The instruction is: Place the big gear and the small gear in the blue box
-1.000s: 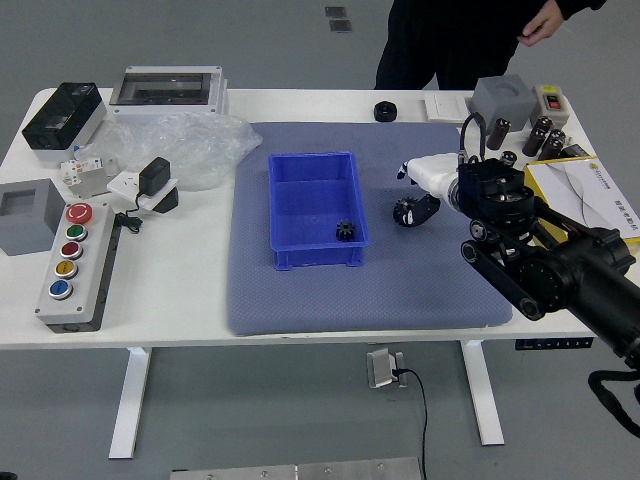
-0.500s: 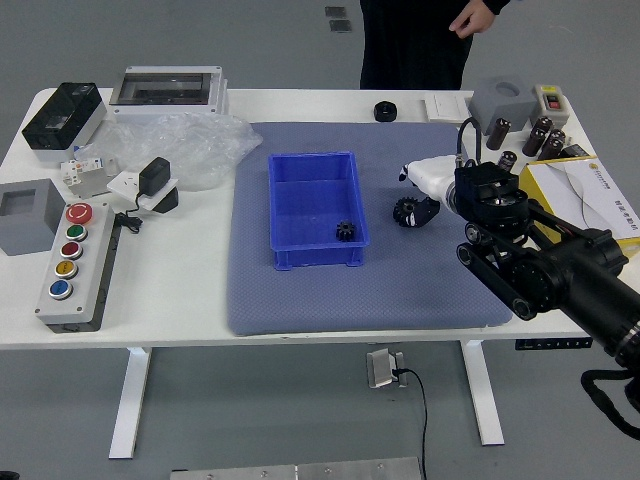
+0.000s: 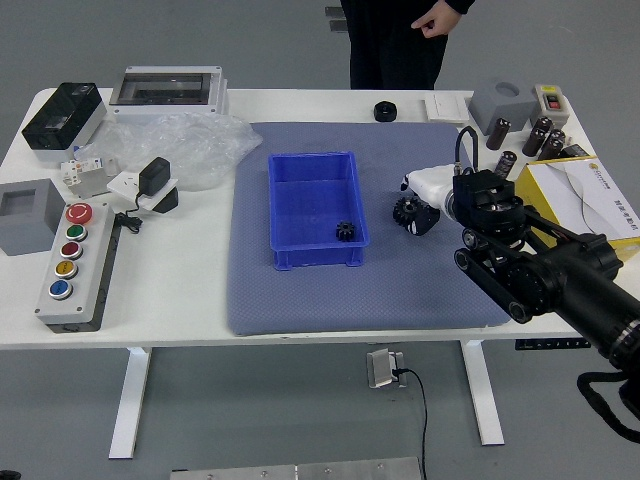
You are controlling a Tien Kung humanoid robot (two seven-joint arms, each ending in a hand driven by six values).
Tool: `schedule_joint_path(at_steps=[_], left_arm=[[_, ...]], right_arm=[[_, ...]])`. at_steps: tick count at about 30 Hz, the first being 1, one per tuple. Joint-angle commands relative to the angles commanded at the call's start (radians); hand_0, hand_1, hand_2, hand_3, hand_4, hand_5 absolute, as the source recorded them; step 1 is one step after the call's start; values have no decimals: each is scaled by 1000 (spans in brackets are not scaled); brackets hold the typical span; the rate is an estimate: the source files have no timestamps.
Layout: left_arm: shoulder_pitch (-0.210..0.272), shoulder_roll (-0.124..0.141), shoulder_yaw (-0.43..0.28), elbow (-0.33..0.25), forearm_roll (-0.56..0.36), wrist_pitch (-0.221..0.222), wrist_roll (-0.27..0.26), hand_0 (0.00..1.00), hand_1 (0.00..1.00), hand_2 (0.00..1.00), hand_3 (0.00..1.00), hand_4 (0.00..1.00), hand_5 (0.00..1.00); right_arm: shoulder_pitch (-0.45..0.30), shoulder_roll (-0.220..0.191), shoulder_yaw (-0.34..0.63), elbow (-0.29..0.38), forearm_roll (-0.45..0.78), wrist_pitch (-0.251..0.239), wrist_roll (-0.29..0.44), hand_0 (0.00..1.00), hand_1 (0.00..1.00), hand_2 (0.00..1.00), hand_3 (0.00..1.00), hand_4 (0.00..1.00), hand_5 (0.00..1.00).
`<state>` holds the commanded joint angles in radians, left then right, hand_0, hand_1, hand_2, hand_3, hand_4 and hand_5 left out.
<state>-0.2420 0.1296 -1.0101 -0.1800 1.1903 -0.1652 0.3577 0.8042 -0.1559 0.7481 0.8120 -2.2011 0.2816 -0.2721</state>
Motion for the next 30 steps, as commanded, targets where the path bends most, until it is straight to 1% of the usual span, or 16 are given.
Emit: schedule_joint_path(at_steps=[13, 14, 19, 20, 25, 26, 30], left_arm=[[-1, -1, 0, 0, 4, -1, 1, 824, 785, 779, 753, 660, 381], [-1, -1, 0, 0, 4, -1, 1, 824, 785, 779, 753, 661, 382], [-1, -1, 0, 0, 7, -2, 1, 824, 785, 779, 753, 661, 382], [-2, -1, 0, 0, 7, -2, 1, 824, 785, 779, 753, 660, 380], [-2, -1, -1, 0, 10, -2, 2, 824, 785, 779, 753, 660, 380], [-2, -1, -1, 0, 11, -2, 2, 824, 785, 779, 752, 660, 380], [-2, -1, -1, 0, 12, -2, 2, 824, 785, 779, 752, 660, 380]], right_arm=[[3, 17, -2, -34, 1, -3, 0, 727, 694, 768, 843, 757, 232], [4, 19, -3, -37, 1, -4, 0, 718, 685, 750, 818, 753, 236], [5, 28, -5, -48, -2, -13, -2, 718, 685, 750, 818, 753, 236], [5, 30, -5, -51, -3, -16, -2, 682, 632, 699, 719, 718, 250], [5, 35, -4, -62, -4, -33, -2, 682, 632, 699, 719, 718, 250], [6, 36, -4, -63, -5, -37, -3, 628, 571, 597, 649, 636, 307], [6, 38, -4, -69, -4, -48, -3, 628, 571, 597, 649, 636, 307]])
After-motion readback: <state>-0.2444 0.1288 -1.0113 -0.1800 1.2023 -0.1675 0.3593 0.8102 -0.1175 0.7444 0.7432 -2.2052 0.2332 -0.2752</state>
